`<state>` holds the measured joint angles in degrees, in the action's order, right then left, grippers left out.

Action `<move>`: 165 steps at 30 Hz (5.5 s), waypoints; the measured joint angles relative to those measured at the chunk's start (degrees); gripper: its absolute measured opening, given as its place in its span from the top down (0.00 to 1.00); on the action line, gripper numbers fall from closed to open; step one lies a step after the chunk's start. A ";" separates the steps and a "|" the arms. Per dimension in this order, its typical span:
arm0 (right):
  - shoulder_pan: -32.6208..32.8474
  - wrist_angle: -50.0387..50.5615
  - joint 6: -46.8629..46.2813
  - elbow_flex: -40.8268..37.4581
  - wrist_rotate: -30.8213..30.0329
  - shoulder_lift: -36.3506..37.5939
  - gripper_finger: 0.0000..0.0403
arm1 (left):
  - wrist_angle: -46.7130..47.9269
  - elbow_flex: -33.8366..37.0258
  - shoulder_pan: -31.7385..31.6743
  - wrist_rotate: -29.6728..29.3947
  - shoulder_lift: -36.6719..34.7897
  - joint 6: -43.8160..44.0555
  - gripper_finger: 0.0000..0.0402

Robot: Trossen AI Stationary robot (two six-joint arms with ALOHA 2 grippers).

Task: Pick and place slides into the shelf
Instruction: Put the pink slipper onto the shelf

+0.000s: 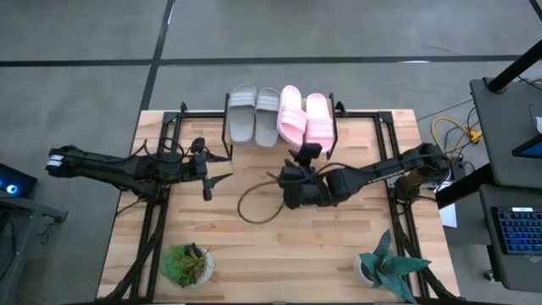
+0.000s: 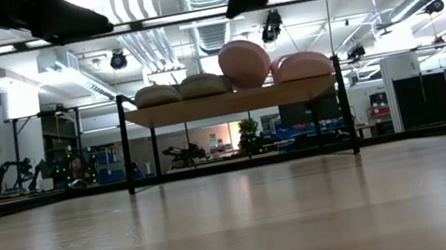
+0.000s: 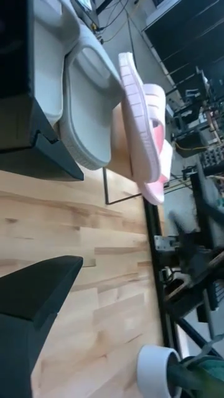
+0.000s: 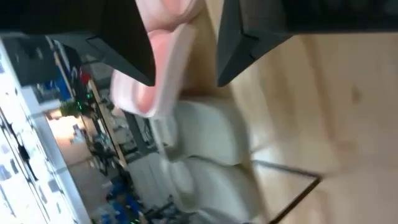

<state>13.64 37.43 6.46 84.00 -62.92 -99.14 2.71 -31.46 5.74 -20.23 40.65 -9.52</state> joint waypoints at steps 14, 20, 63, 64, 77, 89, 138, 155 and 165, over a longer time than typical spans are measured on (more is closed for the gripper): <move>-5.01 1.29 -3.32 -3.83 1.52 -0.36 0.37 | 0.06 0.00 0.02 0.00 -4.92 0.11 0.52; -8.35 1.23 -6.13 -4.78 3.77 -0.42 0.38 | 0.97 0.00 0.02 0.00 -4.46 0.11 0.52; -3.55 -2.97 3.40 0.61 -9.15 -0.45 0.93 | 0.84 0.00 0.00 0.00 -4.22 0.07 0.52; -3.09 -2.96 3.25 1.00 -9.18 -0.45 0.93 | 0.86 0.01 0.00 0.00 -4.32 0.07 0.52; 3.18 1.36 -7.07 6.07 -5.35 -1.85 0.93 | 0.89 0.02 -0.01 0.00 -5.63 0.09 0.52; 9.78 4.24 -22.36 13.17 24.61 -0.32 0.93 | 0.74 0.07 -0.01 -0.02 -6.64 0.09 0.52; 14.08 52.58 -31.96 44.12 6.88 -16.72 0.93 | 0.89 0.07 0.02 -0.01 -7.04 0.09 0.52; 11.51 52.58 -20.55 42.19 5.64 -16.06 0.93 | -0.79 0.07 0.01 2.50 -5.36 -7.64 0.52; 14.52 52.61 -22.51 42.16 5.86 -15.59 0.93 | -23.08 2.03 -0.03 10.32 7.03 -45.20 0.52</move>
<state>28.15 90.04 -16.05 126.17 -57.06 -114.74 -20.37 -29.43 5.72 -9.91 47.68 -54.72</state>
